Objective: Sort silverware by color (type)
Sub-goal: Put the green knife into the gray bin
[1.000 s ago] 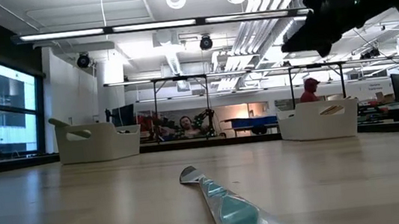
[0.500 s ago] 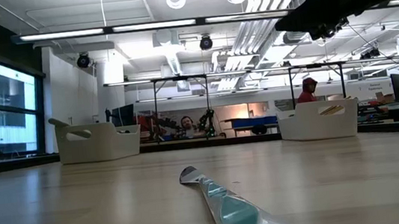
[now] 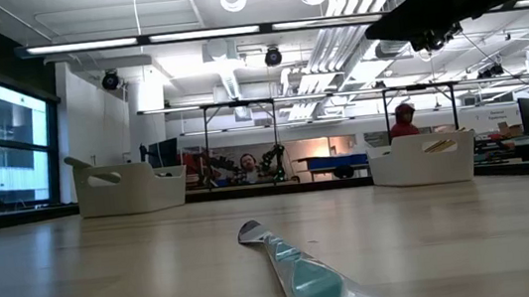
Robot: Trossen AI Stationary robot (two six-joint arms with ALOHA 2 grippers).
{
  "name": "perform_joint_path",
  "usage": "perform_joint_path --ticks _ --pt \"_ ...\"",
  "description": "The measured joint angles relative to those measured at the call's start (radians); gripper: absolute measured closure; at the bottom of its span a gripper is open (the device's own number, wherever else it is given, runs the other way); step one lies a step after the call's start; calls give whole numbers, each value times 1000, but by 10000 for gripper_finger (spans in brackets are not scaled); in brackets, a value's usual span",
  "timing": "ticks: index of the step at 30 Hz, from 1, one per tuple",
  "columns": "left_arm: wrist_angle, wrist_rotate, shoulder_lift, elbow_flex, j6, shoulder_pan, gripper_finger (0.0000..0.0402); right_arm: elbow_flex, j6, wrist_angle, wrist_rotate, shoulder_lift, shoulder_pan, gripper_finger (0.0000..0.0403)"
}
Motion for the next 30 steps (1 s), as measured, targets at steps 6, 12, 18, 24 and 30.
perform_joint_path --ticks 6,12,18,24,30 --pt "-100 44 15 16 -18 5 243 0 0 -3 0 0 0 401" --pt "-147 49 16 11 74 5 301 0 3 -6 0 0 0 401" --pt "-148 49 15 10 157 13 360 0 12 -6 0 0 0 401" --pt "-176 52 9 9 305 43 372 0 27 -6 0 0 4 401" --pt "-284 54 -35 6 463 121 375 0 30 -6 0 0 27 401"
